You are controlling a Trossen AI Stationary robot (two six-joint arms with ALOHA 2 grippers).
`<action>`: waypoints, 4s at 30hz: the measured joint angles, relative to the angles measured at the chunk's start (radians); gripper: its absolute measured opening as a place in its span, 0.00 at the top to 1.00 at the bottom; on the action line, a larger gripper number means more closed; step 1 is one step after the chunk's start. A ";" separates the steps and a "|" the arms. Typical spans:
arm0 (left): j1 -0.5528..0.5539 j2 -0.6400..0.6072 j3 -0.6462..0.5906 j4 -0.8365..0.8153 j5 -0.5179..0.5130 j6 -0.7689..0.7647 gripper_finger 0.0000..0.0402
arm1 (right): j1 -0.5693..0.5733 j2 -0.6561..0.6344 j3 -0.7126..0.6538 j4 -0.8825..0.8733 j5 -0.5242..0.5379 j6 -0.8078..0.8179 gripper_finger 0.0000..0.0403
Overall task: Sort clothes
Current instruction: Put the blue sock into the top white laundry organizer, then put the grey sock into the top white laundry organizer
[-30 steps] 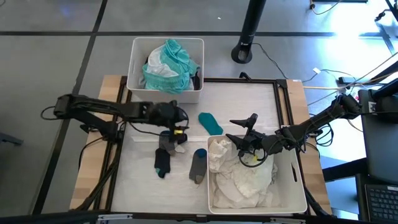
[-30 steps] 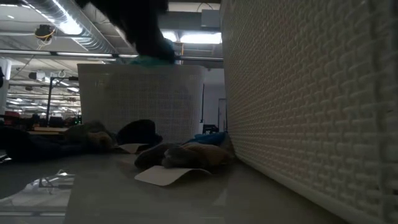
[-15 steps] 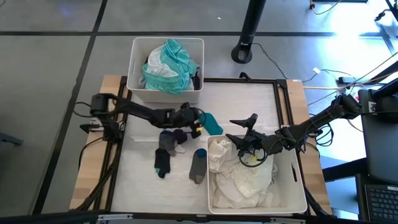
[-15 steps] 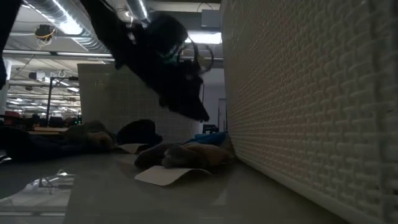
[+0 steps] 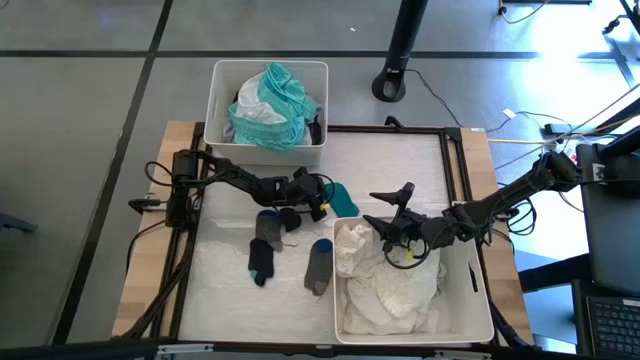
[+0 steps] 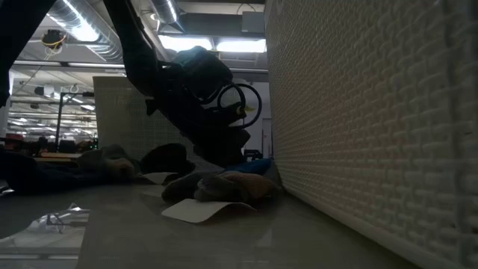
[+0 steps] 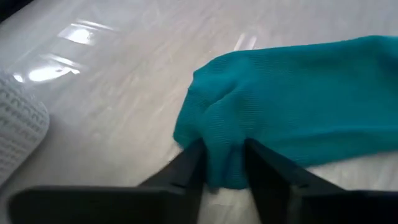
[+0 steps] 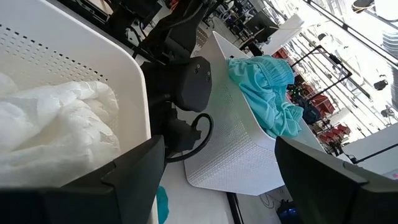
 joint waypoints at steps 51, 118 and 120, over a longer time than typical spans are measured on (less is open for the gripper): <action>0.591 -0.676 -0.002 -0.727 -0.255 0.311 0.95 | 0.000 0.000 0.001 -0.009 -0.001 0.000 0.23; -0.242 -0.744 -0.352 -0.755 0.271 -0.137 0.57 | 0.000 0.000 0.000 -0.007 0.002 0.000 0.23; -0.242 -0.715 -0.352 -0.746 0.310 -0.132 0.63 | 0.000 0.000 0.000 -0.007 0.002 0.000 0.23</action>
